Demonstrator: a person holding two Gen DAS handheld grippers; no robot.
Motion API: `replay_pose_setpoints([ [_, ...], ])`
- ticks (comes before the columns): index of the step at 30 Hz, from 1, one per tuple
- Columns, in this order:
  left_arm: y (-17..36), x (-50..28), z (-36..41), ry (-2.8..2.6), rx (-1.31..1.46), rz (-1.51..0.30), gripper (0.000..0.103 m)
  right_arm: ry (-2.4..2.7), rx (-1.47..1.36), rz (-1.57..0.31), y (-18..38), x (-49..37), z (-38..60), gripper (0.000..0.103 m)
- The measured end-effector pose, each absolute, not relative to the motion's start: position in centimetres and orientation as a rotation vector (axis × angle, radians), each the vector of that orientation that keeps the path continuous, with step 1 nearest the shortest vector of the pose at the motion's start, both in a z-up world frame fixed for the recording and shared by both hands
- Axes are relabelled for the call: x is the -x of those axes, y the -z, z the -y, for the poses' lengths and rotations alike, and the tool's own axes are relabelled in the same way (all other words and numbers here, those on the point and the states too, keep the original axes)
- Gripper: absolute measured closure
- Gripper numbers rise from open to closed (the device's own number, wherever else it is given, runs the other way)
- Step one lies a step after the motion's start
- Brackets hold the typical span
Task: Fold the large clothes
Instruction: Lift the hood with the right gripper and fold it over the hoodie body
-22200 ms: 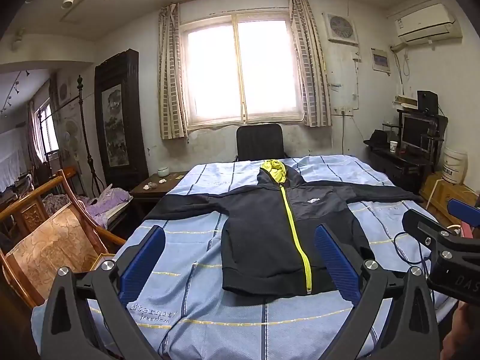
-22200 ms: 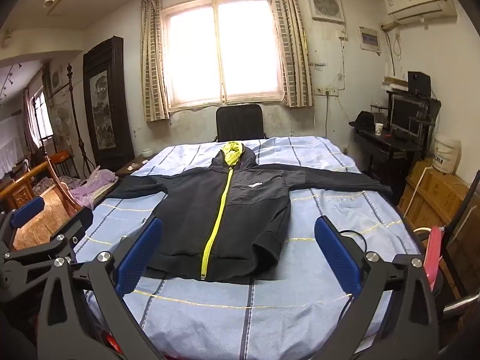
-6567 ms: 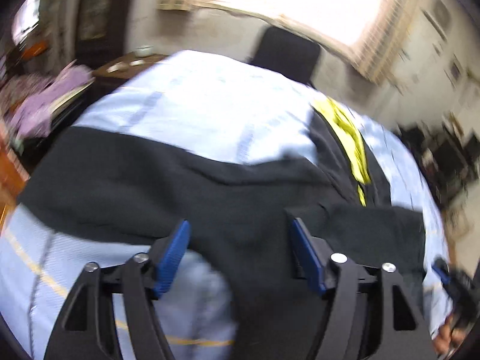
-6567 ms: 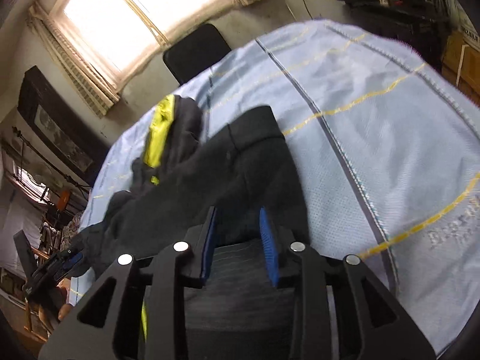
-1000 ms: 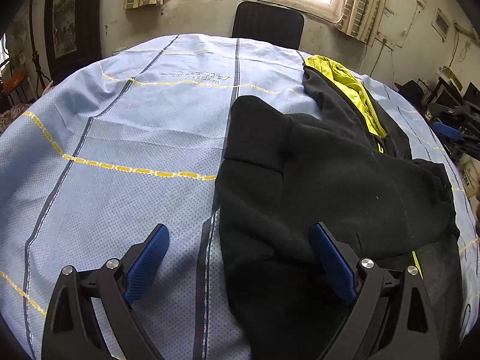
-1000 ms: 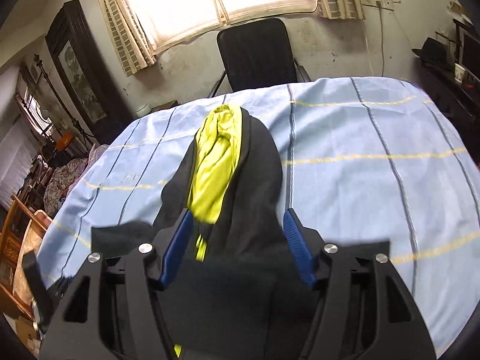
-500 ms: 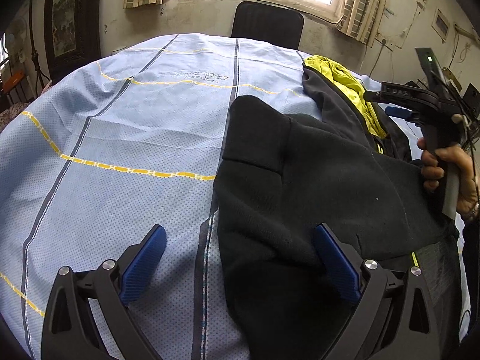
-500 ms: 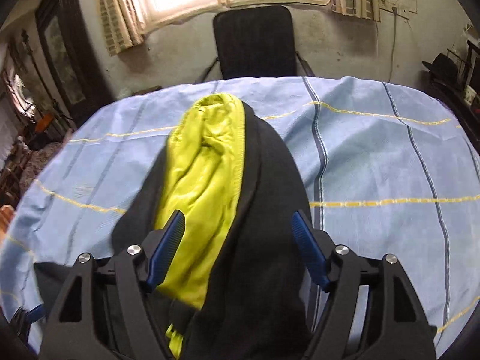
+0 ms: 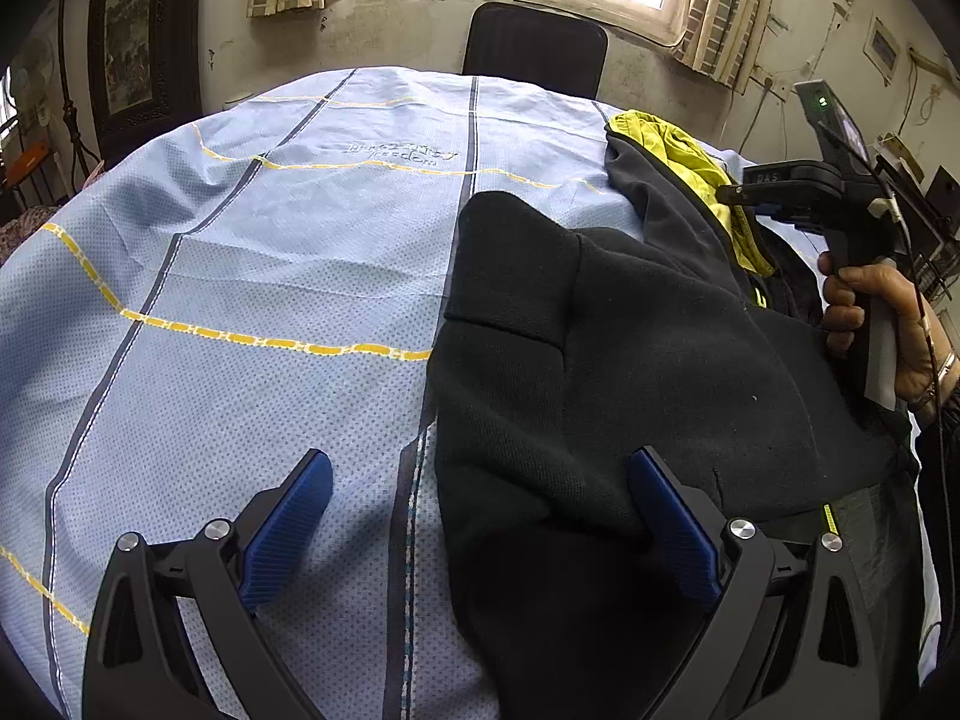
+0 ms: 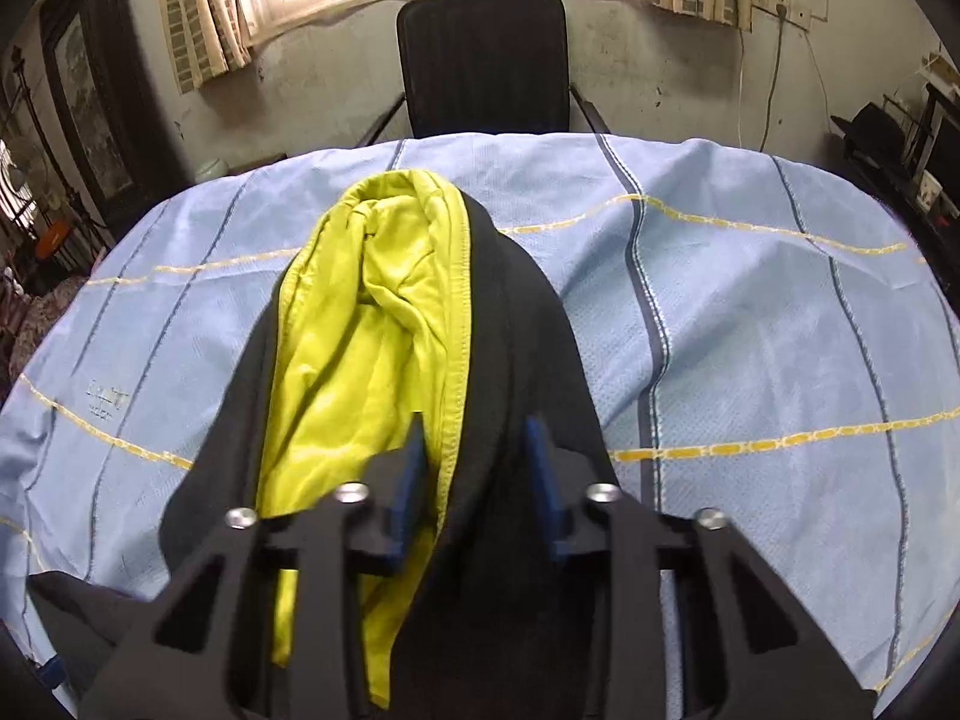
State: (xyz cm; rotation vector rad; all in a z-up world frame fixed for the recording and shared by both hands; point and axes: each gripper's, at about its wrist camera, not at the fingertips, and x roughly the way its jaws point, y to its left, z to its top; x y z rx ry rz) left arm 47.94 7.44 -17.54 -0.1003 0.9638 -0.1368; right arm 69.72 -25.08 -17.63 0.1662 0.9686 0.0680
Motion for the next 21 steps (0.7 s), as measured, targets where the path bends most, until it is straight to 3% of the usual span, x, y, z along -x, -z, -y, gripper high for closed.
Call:
replay_pose_setpoints([
  [2, 17.5, -47.9, -7.4, 0.137, 0.101, -0.964, 0.003, -0.065, -0.143, -0.944, 16.6, -69.1, 24.9, 0.093],
  [9, 17.5, -48.0, -7.4, 0.137, 0.101, -0.964, 0.003, -0.131, -0.112, -0.842, 11.8, -65.1, 25.0, 0.094],
  [15, 17.5, -48.0, -7.4, 0.137, 0.102, -0.964, 0.003, -0.215, 0.074, -0.737, 7.8, -55.9, 23.0, 0.094],
  [21, 17.5, -48.0, -7.4, 0.137, 0.101, -0.964, 0.003, -0.303, 0.232, -0.817, 10.4, -45.3, 21.5, 0.094],
])
